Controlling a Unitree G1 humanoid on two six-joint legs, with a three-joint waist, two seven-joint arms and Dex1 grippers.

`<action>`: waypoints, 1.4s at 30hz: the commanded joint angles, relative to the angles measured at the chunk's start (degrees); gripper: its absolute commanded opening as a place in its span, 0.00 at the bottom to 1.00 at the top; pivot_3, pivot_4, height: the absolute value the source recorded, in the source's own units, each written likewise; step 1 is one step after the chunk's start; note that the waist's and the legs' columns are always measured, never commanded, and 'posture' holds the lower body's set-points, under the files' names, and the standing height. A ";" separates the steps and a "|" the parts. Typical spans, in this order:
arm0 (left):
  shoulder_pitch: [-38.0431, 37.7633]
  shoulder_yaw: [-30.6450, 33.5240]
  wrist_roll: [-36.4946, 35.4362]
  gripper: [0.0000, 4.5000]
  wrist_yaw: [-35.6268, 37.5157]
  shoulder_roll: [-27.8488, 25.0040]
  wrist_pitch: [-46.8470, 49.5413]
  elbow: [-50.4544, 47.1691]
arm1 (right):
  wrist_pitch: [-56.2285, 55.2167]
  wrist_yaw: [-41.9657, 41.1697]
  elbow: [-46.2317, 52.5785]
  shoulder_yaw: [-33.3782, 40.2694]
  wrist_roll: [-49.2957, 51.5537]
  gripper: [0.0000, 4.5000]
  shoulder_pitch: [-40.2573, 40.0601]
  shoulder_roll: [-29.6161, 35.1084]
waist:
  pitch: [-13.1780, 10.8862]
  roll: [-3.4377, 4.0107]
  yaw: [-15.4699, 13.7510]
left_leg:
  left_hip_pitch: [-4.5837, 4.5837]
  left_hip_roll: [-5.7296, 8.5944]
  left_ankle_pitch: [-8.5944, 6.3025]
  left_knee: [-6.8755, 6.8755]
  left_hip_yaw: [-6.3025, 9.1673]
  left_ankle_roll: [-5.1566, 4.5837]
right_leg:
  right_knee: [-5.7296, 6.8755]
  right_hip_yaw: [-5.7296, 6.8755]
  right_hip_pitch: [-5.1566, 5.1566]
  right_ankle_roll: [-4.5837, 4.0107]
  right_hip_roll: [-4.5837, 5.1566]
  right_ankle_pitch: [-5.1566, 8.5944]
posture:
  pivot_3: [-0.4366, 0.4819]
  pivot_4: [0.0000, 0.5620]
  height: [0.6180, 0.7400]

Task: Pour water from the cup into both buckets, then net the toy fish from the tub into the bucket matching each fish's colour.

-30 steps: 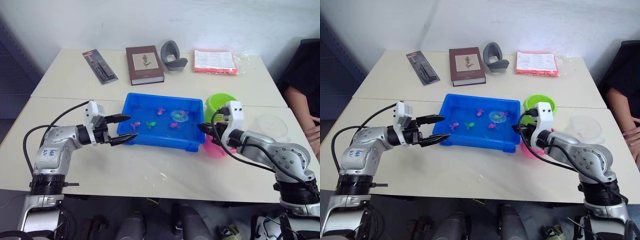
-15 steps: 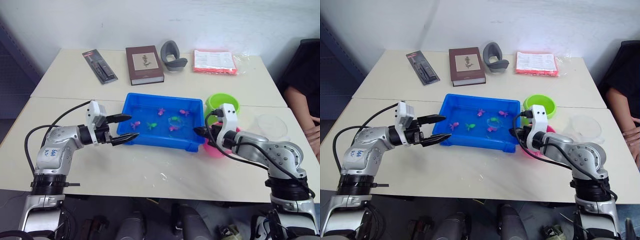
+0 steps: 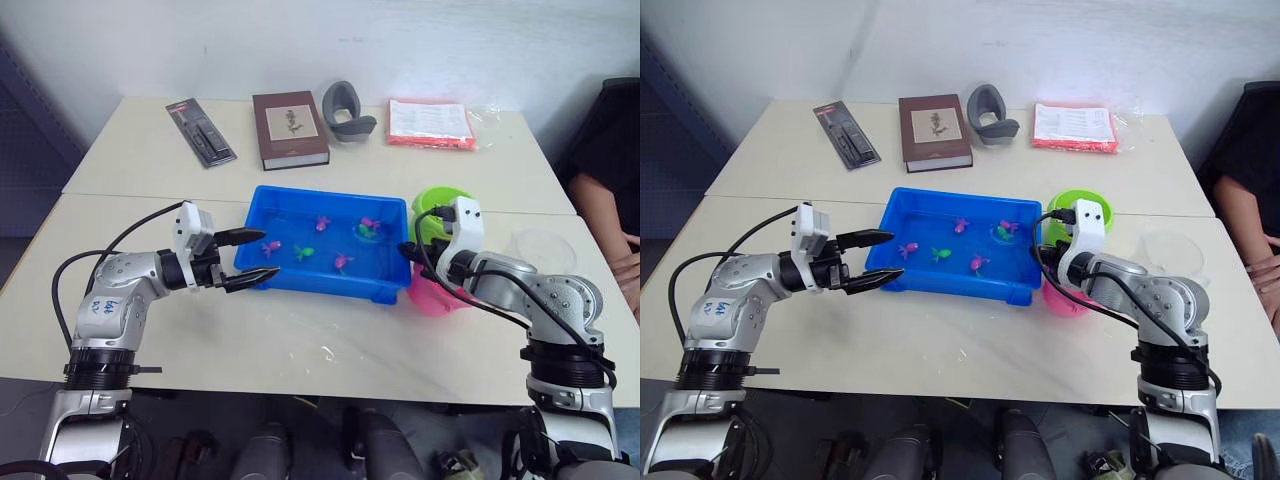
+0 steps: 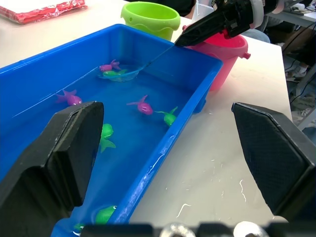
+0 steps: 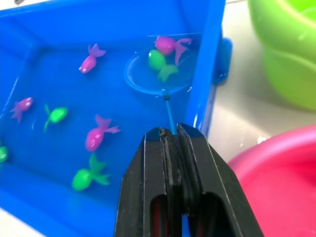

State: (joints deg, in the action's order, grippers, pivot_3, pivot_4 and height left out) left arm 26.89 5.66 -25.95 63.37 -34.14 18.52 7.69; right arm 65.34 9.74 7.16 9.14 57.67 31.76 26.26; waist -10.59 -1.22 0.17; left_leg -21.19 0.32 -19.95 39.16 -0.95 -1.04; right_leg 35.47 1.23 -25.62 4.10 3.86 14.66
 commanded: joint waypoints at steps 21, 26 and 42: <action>-0.20 -0.16 -0.26 0.99 1.25 0.63 -2.14 0.23 | -14.16 -24.75 20.84 -6.69 -21.84 0.00 -13.48 8.83 | 0.00 0.00 -0.08 | 0.00 0.01 -0.02 0.00 0.03 -0.03 | -0.01 0.03 0.00 0.00 -0.04 0.00 | 0.48 0.27 1.00; 0.21 -0.59 -0.20 0.99 1.80 0.78 -2.73 0.88 | -18.42 -29.46 25.33 -5.71 -24.15 0.00 -16.78 10.82 | 0.00 0.00 -0.13 | 0.01 0.01 -0.02 0.00 0.02 -0.03 | -0.01 0.02 0.01 0.00 -0.05 0.00 | 0.48 0.27 1.00; 3.00 -3.71 -1.58 0.99 4.54 2.93 -0.59 0.03 | -26.57 -38.48 43.20 24.54 -20.62 0.00 -46.24 11.45 | 0.00 0.00 -1.52 | 0.10 0.02 -0.03 0.00 -0.01 -0.02 | -0.02 -0.02 0.11 0.01 -0.15 -0.01 | 0.48 0.27 1.00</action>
State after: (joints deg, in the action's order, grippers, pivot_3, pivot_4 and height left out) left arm 28.89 2.17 -26.66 67.30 -31.58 17.83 9.37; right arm 41.47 -27.20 47.62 30.33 37.02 -12.97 38.08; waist -10.59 -1.22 -1.35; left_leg -21.04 0.34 -19.99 39.16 -0.96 -1.07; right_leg 35.46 1.21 -25.46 4.11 3.68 14.65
